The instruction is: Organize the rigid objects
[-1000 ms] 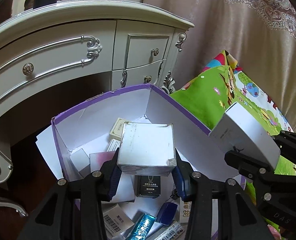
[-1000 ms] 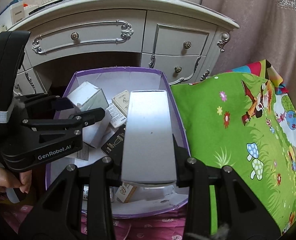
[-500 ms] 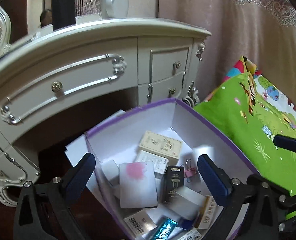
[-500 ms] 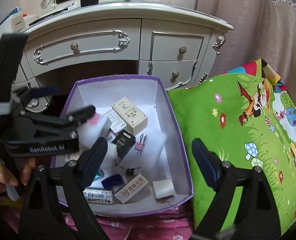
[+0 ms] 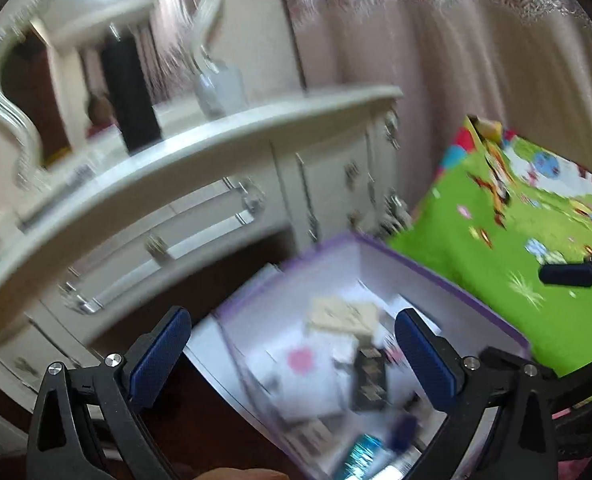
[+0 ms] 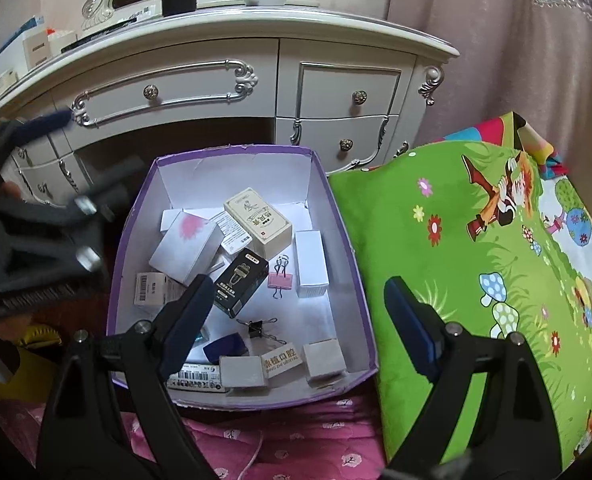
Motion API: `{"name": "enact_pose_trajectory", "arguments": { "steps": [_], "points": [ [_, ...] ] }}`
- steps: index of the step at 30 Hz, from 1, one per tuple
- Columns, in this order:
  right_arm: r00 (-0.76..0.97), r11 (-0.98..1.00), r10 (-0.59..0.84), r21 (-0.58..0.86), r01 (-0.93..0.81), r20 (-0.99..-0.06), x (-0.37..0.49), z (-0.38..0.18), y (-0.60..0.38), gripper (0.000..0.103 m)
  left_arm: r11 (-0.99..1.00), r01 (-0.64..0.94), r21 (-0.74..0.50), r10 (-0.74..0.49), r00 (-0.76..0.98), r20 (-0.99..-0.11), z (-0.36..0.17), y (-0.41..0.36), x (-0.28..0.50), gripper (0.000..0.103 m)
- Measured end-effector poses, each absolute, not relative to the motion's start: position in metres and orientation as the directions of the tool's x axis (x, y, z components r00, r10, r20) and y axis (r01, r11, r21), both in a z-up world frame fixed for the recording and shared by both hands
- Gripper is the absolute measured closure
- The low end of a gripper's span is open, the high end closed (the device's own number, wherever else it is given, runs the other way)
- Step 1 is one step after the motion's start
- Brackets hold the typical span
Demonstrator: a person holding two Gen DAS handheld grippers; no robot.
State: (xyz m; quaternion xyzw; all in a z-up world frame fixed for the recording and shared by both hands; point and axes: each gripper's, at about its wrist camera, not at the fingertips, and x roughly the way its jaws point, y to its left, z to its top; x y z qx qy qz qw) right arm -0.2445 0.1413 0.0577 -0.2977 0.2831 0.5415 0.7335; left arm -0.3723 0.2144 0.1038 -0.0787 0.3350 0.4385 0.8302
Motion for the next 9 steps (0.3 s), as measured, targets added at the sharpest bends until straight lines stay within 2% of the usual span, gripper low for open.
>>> {"name": "enact_pose_trajectory", "arguments": {
  "steps": [5,9],
  "points": [
    [0.280,0.214,0.586,-0.188,-0.959,-0.761,-0.254,0.051,0.144,0.014,0.618,-0.784,0.063,0.562,0.384,-0.733,0.078,0.237,-0.366,0.000],
    [0.313,0.194,0.553,-0.247,-0.950,-0.772,-0.261,0.043,0.146,0.014,0.556,-0.828,0.079,0.594,0.328,-0.734,0.064,0.239,-0.373,0.000]
  ]
}}
